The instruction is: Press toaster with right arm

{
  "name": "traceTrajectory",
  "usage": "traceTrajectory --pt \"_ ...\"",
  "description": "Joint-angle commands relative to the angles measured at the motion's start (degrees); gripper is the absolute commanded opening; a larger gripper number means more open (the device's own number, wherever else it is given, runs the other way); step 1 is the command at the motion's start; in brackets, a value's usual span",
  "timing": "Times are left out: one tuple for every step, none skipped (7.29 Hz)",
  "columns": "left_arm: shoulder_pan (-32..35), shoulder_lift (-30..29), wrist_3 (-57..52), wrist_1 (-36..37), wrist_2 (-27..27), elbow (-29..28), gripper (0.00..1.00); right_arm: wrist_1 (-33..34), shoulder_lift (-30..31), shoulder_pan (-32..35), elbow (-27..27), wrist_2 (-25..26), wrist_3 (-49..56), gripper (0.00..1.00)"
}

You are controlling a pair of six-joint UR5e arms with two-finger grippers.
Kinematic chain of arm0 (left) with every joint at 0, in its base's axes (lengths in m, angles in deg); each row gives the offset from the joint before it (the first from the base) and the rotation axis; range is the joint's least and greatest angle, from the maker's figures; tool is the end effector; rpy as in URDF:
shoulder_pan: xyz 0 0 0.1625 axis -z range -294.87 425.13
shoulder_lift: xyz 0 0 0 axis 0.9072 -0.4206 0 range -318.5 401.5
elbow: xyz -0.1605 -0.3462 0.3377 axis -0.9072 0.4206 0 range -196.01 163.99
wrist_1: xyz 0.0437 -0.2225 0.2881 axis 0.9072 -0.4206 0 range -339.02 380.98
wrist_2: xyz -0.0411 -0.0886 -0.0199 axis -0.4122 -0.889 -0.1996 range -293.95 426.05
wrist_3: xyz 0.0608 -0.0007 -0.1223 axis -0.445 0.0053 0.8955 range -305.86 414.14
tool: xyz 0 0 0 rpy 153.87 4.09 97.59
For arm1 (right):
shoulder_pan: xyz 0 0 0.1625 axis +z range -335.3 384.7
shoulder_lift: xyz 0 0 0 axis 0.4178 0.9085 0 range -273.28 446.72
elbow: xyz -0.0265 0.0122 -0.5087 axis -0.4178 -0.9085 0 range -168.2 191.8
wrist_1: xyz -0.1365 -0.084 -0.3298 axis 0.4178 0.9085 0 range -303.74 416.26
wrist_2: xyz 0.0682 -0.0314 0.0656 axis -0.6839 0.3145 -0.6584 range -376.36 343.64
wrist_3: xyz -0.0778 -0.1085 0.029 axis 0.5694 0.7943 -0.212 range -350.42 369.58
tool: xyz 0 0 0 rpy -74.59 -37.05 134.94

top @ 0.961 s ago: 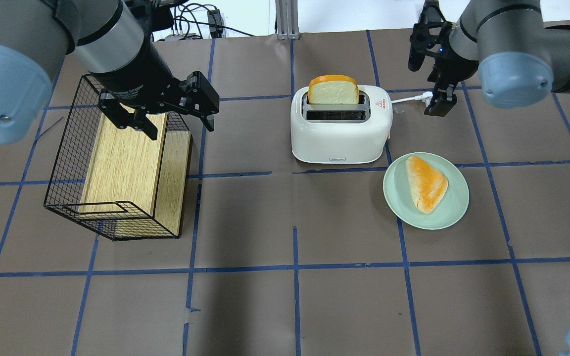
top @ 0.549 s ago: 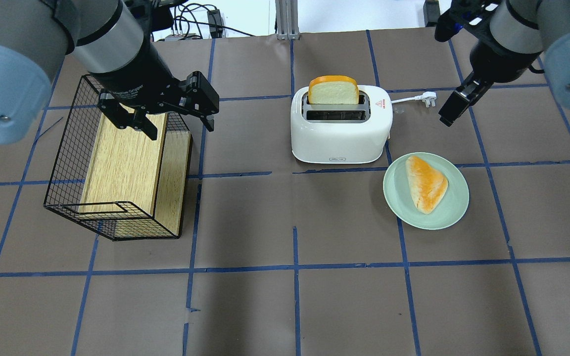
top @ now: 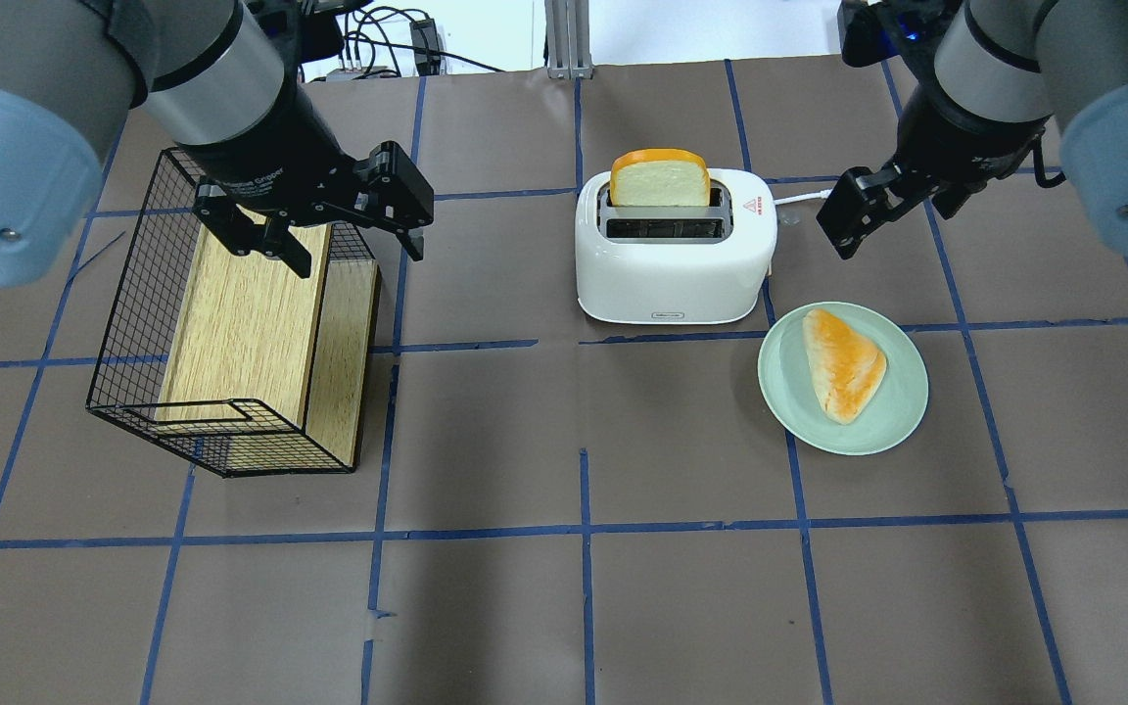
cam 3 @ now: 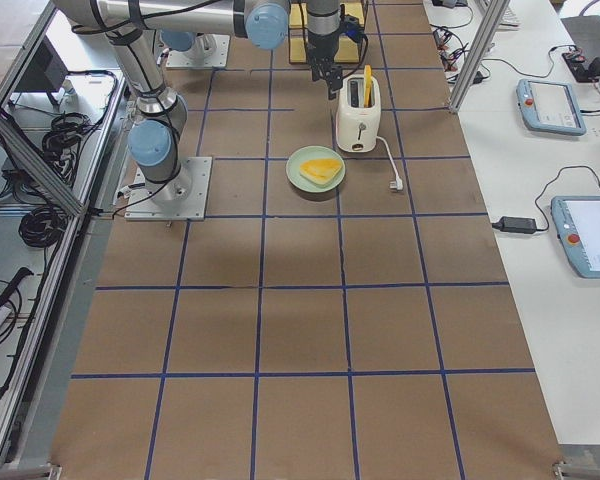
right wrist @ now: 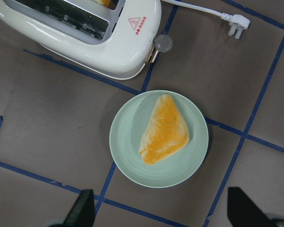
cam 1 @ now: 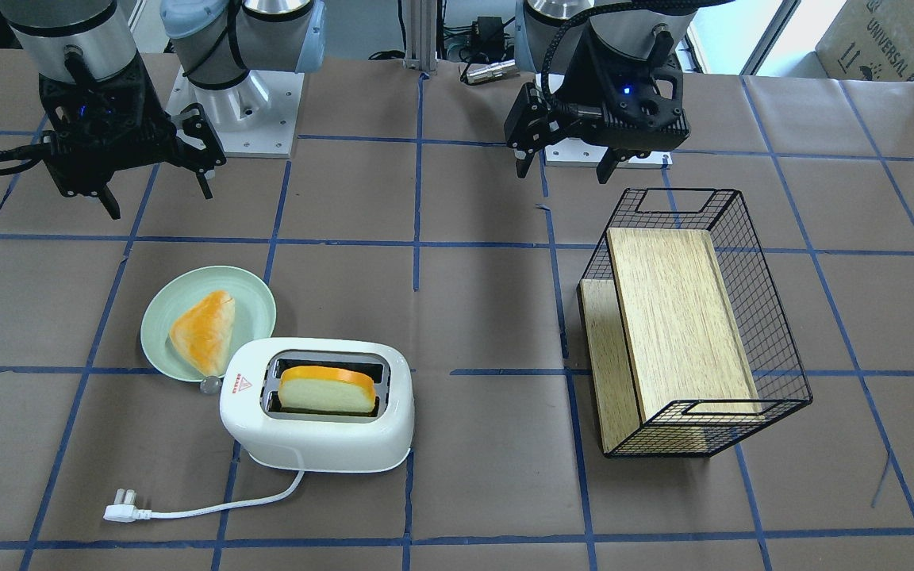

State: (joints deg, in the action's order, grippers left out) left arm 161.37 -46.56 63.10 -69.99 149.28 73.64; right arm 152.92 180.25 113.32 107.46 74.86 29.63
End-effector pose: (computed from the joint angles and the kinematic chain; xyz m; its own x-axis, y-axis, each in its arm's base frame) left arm -0.1948 -0.4081 0.5521 -0.9917 -0.0456 0.1200 -0.0464 0.9989 -0.0045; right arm 0.1203 -0.4232 0.5302 -0.9471 -0.3174 0.0470 -0.3200 0.9450 -0.0671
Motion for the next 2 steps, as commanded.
traceTrajectory --pt "0.00 0.00 0.00 0.00 0.00 0.00 1.00 0.28 -0.80 0.41 -0.04 -0.34 -3.26 0.99" --pt "0.00 0.09 0.00 0.00 0.00 0.00 1.00 0.37 -0.98 0.41 -0.04 -0.25 -3.35 0.99"
